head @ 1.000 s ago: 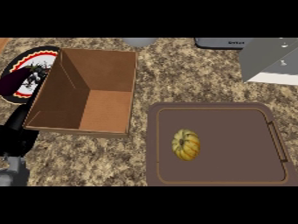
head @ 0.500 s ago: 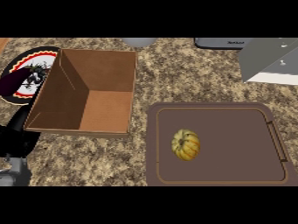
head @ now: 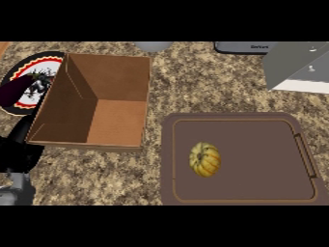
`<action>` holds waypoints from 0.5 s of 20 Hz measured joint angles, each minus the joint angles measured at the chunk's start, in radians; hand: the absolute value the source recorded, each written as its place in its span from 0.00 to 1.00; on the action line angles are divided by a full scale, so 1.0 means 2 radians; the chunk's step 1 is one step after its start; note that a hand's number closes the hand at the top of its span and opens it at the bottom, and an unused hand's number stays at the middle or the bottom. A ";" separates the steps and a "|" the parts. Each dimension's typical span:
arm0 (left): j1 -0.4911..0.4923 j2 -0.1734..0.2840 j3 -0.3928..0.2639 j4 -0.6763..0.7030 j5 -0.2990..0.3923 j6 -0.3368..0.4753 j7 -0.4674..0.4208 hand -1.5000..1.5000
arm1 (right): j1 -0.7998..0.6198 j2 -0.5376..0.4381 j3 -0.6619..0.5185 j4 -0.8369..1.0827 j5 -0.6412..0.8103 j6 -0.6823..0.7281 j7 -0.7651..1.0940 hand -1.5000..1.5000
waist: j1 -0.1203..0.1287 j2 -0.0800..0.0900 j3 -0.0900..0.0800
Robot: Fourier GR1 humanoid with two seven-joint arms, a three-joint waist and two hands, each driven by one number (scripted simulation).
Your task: Pick the pear from the tray and place it in the tiered shelf
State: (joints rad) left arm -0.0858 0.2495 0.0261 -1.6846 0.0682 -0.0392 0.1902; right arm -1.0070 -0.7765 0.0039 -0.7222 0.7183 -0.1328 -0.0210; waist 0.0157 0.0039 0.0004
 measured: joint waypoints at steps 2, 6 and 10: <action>0.004 0.000 0.001 -0.001 -0.002 -0.001 -0.004 0.50 | 0.003 -0.005 -0.014 0.007 0.005 -0.027 0.021 1.00 | -0.001 0.000 0.000; 0.008 0.001 0.002 -0.002 -0.003 -0.002 -0.008 0.50 | 0.015 -0.041 0.007 0.032 0.062 -0.048 0.058 0.00 | -0.001 0.001 -0.001; 0.006 -0.001 0.002 -0.002 -0.004 -0.001 -0.007 0.50 | 0.020 -0.073 0.060 0.051 0.127 0.001 0.062 0.00 | -0.001 0.001 -0.001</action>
State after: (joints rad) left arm -0.0736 0.2468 0.0308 -1.6888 0.0597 -0.0404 0.1759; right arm -0.9668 -0.9219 0.1231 -0.6200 0.9729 -0.1304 0.1029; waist 0.0145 0.0053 -0.0020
